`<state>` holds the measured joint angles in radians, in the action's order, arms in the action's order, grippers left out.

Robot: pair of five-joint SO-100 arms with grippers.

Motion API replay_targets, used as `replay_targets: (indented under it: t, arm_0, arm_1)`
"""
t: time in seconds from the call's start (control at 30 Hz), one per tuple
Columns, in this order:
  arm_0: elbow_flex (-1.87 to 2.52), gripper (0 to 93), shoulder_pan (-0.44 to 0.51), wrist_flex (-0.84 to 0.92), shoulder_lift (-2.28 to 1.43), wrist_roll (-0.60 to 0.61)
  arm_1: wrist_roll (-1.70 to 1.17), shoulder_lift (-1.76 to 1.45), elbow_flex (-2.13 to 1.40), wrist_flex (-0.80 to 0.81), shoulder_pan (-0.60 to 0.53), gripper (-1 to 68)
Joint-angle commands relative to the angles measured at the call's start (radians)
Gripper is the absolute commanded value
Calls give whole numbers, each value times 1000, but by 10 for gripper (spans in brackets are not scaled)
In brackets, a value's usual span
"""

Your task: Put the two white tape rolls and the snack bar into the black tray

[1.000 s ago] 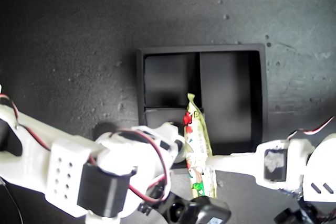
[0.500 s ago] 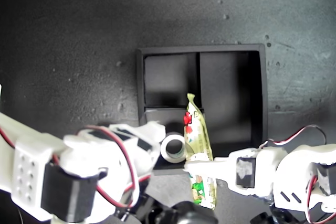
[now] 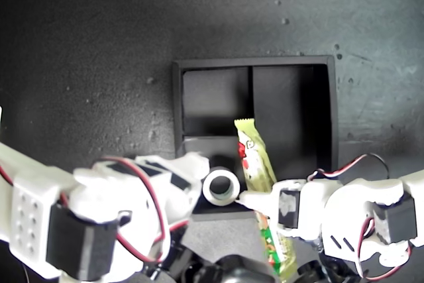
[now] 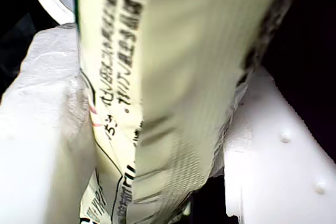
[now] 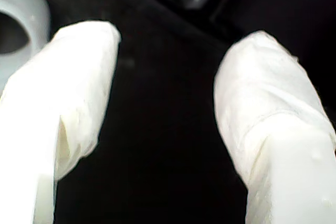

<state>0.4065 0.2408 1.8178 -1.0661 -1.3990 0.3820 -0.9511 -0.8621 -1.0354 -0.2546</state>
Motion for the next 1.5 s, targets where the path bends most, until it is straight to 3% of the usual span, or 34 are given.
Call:
replay_targets:
  t: [0.0,0.6,1.03,1.1,1.27,1.47]
  arm_0:
    - [0,135,-8,18,-63,9]
    - [-2,134,9,18,-55,3]
    - [97,130,28,18,-130,-48]
    - [95,130,28,17,-121,-52]
    - [43,132,28,17,-71,-44]
    - [37,133,25,17,-58,-43]
  arm_1:
    - [-123,-11,69,-43,14,45]
    - [-150,-12,245,-293,69,37]
    - [-104,-17,57,-313,107,42]
    - [-103,-18,41,-314,112,72]
    - [-103,-21,40,-348,118,244]
    - [-118,-21,103,-423,127,311]
